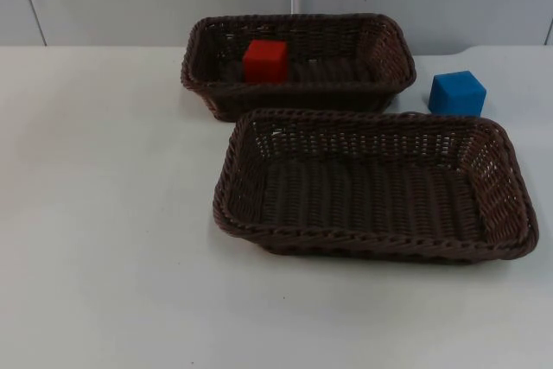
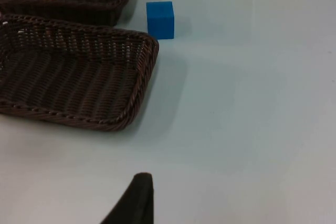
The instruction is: Pick up one cube with the left hand and place it into the upper basket. Pick up one cube with the right hand and place it into the lower basket.
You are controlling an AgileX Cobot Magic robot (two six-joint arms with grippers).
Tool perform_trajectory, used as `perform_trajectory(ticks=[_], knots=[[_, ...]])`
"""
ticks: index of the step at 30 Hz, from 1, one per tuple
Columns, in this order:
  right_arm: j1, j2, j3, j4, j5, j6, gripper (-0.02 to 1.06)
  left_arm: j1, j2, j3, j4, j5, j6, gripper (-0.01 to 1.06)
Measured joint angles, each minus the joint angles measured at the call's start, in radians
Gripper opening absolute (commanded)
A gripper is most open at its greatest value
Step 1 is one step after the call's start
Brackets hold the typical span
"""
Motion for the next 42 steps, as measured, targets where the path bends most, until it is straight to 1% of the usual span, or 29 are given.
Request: perform_trajectory(ticks=[4,5,10,11,16,17,23,24,28,33,42], knots=[[0.0,0.0,0.0,0.0,0.0,0.0,1.05,0.0,-0.1,0.108,0.0,0.002,-0.002,0.87],[0.0,0.0,0.0,0.0,0.0,0.0,1.05,0.0,-0.1,0.108,0.0,0.002,-0.002,0.87],[0.0,0.0,0.0,0.0,0.0,0.0,1.05,0.0,-0.23,0.232,0.0,0.006,-0.002,0.87],[0.0,0.0,0.0,0.0,0.0,0.0,1.05,0.0,-0.23,0.232,0.0,0.006,-0.002,0.87],[0.0,0.0,0.0,0.0,0.0,0.0,1.05,0.0,-0.388,0.385,-0.023,0.026,-0.002,0.87],[0.0,0.0,0.0,0.0,0.0,0.0,1.05,0.0,-0.388,0.385,-0.023,0.026,-0.002,0.87],[0.0,0.0,0.0,0.0,0.0,0.0,1.05,0.0,-0.598,0.537,-0.038,0.077,-0.004,0.87],[0.0,0.0,0.0,0.0,0.0,0.0,1.05,0.0,-0.598,0.537,-0.038,0.077,-0.004,0.87],[0.0,0.0,0.0,0.0,0.0,0.0,1.05,0.0,-0.71,0.602,-0.04,0.094,-0.004,0.87],[0.0,0.0,0.0,0.0,0.0,0.0,1.05,0.0,-0.787,0.615,-0.04,0.12,-0.004,0.87],[0.0,0.0,0.0,0.0,0.0,0.0,1.05,0.0,-0.797,0.615,-0.038,0.143,-0.004,0.87]])
